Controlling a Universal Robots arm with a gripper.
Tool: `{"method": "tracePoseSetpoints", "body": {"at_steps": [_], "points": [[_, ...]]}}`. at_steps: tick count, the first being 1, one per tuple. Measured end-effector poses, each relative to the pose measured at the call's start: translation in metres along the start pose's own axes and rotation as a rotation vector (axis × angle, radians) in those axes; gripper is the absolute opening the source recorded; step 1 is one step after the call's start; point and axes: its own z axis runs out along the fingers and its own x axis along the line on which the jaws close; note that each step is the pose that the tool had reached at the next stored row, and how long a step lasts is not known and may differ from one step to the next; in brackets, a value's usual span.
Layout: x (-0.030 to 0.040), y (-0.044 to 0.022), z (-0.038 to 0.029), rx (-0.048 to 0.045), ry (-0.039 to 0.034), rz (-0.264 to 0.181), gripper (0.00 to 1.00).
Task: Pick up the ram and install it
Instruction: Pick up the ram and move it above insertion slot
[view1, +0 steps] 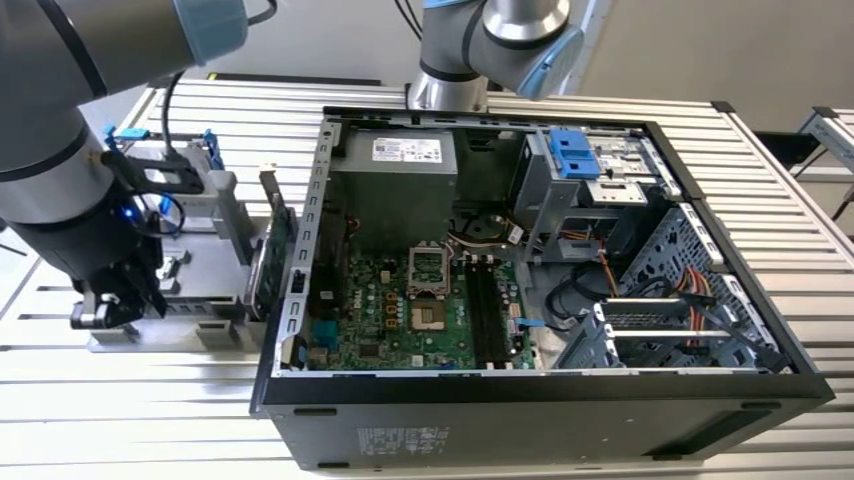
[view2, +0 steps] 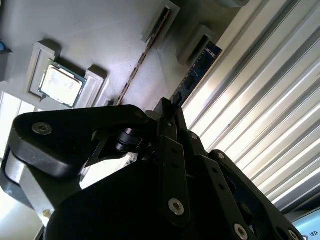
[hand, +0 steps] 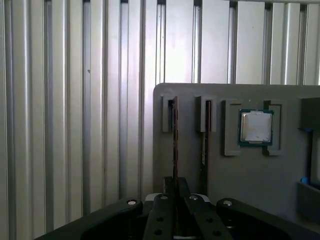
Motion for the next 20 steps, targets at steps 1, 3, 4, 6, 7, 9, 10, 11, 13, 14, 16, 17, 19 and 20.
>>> {"method": "tracePoseSetpoints", "body": {"at_steps": [1,3,4,6,7,9,10,11,13,14,16,17,19,20], "points": [[0.0,0.0,-0.0007,0.0001,-0.0001,0.0,0.0],[-0.0001,0.0,-0.0026,0.0002,-0.0002,0.0,0.0],[-0.0002,0.0,-0.0035,0.0002,-0.0002,0.0,0.0],[-0.0002,0.0001,-0.0055,0.0002,-0.0002,0.0,0.0],[-0.0003,0.0001,-0.0066,0.0003,-0.0002,0.0,0.0],[-0.0004,0.0002,-0.0085,0.0003,-0.0001,0.0,0.0],[-0.0004,0.0002,-0.0093,0.0003,-0.0002,0.0,0.0],[-0.0004,0.0002,-0.0104,0.0003,-0.0002,0.0,0.0],[-0.0005,0.0002,-0.0126,0.0003,-0.0001,0.0,0.0],[-0.0006,0.0002,-0.0138,0.0003,-0.0002,0.0,0.0],[-0.0007,0.0003,-0.0159,0.0003,-0.0002,0.0,0.0],[-0.0007,0.0003,-0.0169,0.0004,-0.0002,0.0,0.0],[-0.0007,0.0003,-0.0185,0.0003,-0.0002,0.0,0.0],[-0.0008,0.0004,-0.0193,0.0003,-0.0002,0.0,0.0]]}}
